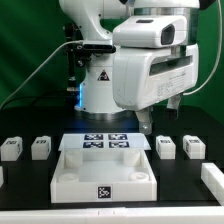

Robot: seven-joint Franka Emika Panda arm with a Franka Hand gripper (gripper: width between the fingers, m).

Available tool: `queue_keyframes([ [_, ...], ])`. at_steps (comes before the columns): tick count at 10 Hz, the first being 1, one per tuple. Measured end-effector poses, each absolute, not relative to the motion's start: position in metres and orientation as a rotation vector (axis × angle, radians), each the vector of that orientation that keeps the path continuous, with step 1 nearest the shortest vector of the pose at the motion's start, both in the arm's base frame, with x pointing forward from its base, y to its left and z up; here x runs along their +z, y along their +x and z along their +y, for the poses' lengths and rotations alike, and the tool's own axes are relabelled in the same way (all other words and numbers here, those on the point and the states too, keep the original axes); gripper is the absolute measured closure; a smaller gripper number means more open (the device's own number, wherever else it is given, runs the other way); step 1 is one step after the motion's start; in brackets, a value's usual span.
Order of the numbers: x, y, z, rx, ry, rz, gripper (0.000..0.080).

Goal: Assemble one leg

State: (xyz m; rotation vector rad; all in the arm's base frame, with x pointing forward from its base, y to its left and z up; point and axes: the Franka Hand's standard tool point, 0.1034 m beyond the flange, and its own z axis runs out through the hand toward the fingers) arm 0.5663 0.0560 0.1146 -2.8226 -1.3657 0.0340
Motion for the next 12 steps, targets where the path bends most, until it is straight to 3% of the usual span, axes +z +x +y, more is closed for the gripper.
queue_keyframes([
  [10, 0.114, 0.566, 0.055, 0.035, -2.799, -1.412, 0.0150],
  [12, 0.110, 0.541, 0.046, 0.038, -2.754, -1.498, 0.0150],
])
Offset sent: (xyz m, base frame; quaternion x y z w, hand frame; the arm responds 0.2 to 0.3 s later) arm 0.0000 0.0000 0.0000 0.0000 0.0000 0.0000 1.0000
